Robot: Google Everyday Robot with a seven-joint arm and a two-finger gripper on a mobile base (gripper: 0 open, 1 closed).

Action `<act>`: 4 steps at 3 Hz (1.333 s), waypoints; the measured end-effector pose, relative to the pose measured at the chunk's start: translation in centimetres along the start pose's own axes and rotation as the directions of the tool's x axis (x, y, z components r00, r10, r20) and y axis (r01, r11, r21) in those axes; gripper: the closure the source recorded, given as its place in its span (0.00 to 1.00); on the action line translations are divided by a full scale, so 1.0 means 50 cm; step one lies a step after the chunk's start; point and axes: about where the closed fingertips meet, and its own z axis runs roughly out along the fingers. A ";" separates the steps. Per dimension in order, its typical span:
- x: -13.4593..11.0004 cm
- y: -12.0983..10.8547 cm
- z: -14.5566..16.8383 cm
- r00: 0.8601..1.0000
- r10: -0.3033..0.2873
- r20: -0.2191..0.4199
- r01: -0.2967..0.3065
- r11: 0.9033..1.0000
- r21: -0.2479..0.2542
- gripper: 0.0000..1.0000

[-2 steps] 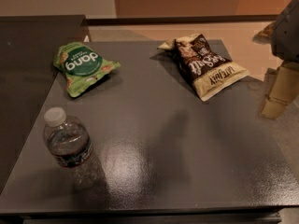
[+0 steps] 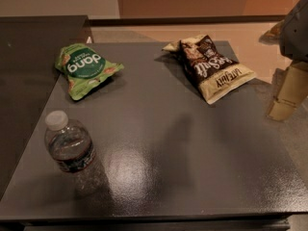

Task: Knock water bottle over

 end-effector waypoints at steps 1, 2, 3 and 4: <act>-0.034 0.010 0.013 0.996 -0.034 0.080 0.037 0.998 -0.043 0.00; -0.108 0.046 0.026 0.974 -0.106 0.198 0.122 0.990 -0.070 0.00; -0.210 0.098 0.045 0.932 -0.165 0.323 0.202 0.976 -0.085 0.00; -0.299 0.154 0.069 0.894 -0.192 0.406 0.250 0.964 -0.095 0.00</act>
Offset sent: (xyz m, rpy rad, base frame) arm -0.0186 0.1173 -0.0123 0.3014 0.0109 0.3331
